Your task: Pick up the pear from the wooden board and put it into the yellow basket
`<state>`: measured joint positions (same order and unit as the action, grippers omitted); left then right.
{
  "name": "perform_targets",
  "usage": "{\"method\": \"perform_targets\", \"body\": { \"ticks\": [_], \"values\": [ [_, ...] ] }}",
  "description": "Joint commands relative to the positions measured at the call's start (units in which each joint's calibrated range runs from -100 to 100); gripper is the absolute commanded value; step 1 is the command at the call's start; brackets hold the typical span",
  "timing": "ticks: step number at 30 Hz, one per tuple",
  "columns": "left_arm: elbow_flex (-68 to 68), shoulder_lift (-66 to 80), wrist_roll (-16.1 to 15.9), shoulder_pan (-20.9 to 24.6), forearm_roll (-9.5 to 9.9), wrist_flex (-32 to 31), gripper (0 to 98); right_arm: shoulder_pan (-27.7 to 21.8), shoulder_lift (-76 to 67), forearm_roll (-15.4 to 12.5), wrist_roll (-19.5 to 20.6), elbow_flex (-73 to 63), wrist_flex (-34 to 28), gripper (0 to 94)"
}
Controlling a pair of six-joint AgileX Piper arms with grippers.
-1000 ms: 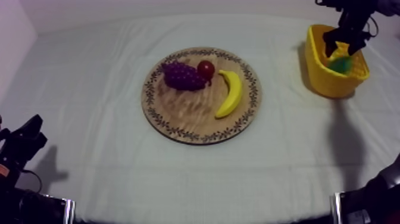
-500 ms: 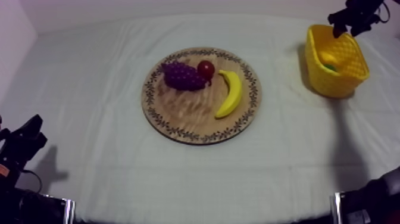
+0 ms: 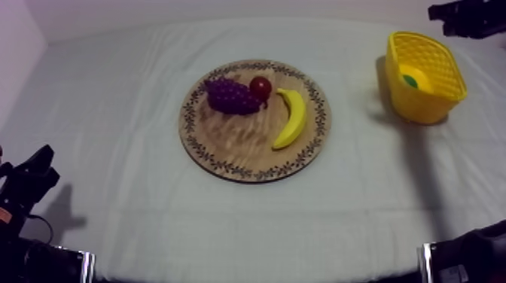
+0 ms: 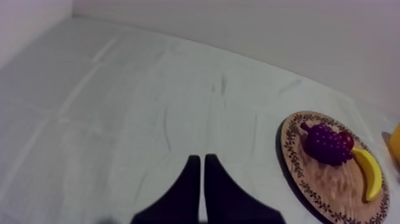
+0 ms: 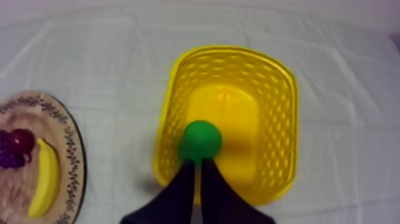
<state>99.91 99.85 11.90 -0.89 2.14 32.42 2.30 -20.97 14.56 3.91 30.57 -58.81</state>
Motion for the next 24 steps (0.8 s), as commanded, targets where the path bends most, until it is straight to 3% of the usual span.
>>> {"method": "perform_targets", "body": {
  "ticks": [1,8,14,19,21,24],
  "values": [
    [-0.02,-0.02,-0.01,-0.01,0.03,0.00,0.1,0.85,-13.51,1.26,5.25,12.04,4.83,1.1],
    [-0.02,-0.02,0.01,-0.01,0.03,0.00,0.1,1.68,-33.95,0.00,10.75,36.05,18.80,0.5],
    [-0.02,-0.02,0.00,-0.01,0.03,0.00,0.1,0.49,-50.35,-7.04,7.06,51.47,23.40,0.5],
    [-0.02,-0.02,-0.01,-0.01,0.03,0.00,0.1,-1.92,-62.38,-14.59,0.21,60.29,23.07,0.5],
    [-0.02,-0.02,0.02,-0.01,0.03,0.00,0.1,-2.43,-66.46,-16.34,-1.42,63.85,22.93,0.5],
    [-0.02,-0.02,0.00,-0.01,0.03,0.00,0.1,-2.69,-71.11,-16.31,0.34,66.29,20.61,0.5]
  ]
}}
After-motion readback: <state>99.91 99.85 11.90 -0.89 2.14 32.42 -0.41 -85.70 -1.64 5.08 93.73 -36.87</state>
